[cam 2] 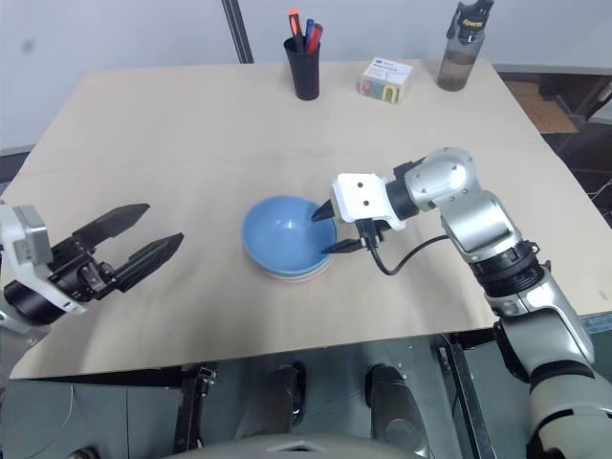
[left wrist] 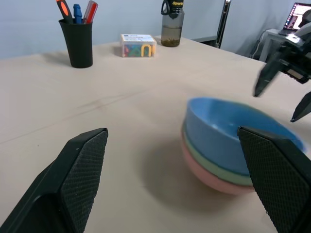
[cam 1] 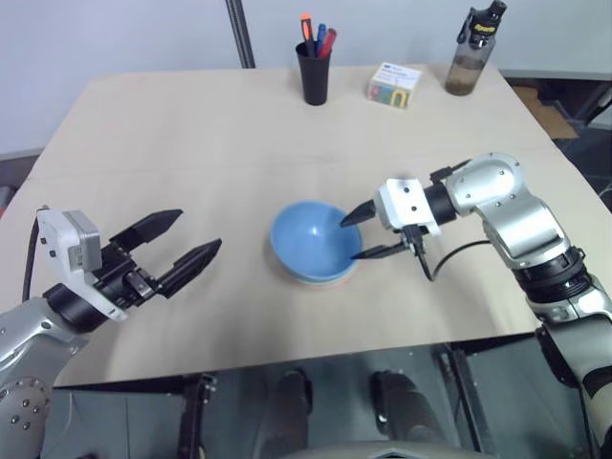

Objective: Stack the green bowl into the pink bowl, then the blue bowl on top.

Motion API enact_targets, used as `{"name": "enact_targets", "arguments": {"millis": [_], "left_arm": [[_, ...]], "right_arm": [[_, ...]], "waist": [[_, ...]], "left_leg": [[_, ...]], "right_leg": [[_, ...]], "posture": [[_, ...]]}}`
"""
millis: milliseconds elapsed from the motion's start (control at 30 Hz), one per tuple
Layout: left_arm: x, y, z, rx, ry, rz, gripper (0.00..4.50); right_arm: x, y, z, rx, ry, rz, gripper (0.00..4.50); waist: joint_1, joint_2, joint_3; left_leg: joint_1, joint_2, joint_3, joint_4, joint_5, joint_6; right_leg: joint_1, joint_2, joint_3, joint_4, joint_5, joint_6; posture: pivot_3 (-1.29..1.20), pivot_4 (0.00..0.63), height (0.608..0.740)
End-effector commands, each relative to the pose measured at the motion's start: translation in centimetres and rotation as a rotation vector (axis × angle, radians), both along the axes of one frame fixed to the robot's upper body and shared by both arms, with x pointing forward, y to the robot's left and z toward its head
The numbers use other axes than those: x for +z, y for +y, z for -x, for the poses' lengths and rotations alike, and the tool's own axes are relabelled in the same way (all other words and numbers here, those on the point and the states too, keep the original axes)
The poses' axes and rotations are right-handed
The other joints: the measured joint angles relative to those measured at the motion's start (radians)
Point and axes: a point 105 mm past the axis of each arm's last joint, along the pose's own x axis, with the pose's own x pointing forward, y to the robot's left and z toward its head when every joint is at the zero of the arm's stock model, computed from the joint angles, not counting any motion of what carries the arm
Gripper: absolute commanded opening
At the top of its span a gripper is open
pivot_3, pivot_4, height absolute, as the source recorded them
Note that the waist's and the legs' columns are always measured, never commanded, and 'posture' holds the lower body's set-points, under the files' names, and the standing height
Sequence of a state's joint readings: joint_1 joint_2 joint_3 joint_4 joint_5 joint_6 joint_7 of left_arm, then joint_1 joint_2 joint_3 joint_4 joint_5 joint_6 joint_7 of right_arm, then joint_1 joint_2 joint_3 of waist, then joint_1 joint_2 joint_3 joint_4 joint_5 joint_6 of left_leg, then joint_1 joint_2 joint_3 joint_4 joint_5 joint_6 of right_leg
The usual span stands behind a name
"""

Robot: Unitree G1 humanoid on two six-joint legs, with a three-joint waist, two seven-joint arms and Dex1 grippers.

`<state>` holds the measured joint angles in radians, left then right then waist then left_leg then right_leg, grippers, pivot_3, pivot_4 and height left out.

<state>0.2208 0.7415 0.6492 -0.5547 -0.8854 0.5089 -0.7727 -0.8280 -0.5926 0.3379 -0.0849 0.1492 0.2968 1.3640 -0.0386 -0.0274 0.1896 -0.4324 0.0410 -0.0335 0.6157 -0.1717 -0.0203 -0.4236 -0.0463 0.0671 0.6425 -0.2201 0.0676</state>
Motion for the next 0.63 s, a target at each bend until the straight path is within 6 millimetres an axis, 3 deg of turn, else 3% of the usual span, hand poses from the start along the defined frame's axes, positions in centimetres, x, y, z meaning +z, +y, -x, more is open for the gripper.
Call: {"name": "enact_targets", "arguments": {"millis": [33,167,267,333,433,633], "left_arm": [[0.3,-0.7,0.4,-0.039,-0.013,-0.031,4.50],[0.1,-1.4,0.7,-0.077,0.005,-0.037,4.50],[0.3,-1.5,1.4,-0.132,0.031,-0.018,4.50],[0.5,-1.4,2.0,-0.163,0.044,-0.006,4.50],[-0.2,-0.1,2.5,-0.100,0.081,-0.092,4.50],[-1.6,0.3,3.4,-0.149,0.172,-0.148,4.50]], "right_arm": [[2.4,-1.8,0.6,-0.086,0.001,-0.130,4.43],[1.7,-5.2,1.2,-0.241,0.075,-0.189,4.43],[0.3,-9.1,1.9,-0.411,0.150,-0.203,4.43],[-0.1,-10.4,2.4,-0.462,0.162,-0.204,4.43],[-0.7,-12.9,3.6,-0.563,0.180,-0.221,4.43],[-0.7,-13.5,4.4,-0.597,0.159,-0.247,4.43]], "waist": [[0.000,0.000,0.000],[0.005,-0.001,0.000],[0.005,-0.002,-0.001],[0.006,-0.002,-0.001],[-0.003,-0.002,-0.001],[-0.003,-0.002,-0.002]], "left_leg": [[0.000,0.000,0.000,0.000,0.000,0.000],[0.000,0.000,0.000,0.000,0.000,0.000],[0.001,0.000,0.000,0.001,0.000,0.000],[0.002,0.000,0.000,0.001,0.000,0.000],[0.001,0.000,0.002,0.001,0.000,0.000],[0.002,0.000,0.002,0.002,0.000,0.000]], "right_leg": [[0.000,0.000,0.000,0.000,0.000,0.000],[0.000,0.000,0.000,0.000,0.000,0.000],[0.000,0.000,0.000,0.000,-0.001,0.001],[0.002,0.000,0.000,0.000,-0.002,0.003],[0.000,-0.001,0.002,0.000,-0.002,0.003],[0.000,0.000,0.002,0.000,-0.003,0.004]], "posture": [[0.00,0.150,0.740],[0.00,0.150,0.740],[0.00,0.150,0.740],[0.00,0.150,0.740],[0.00,0.150,0.740],[0.00,0.150,0.740]]}}
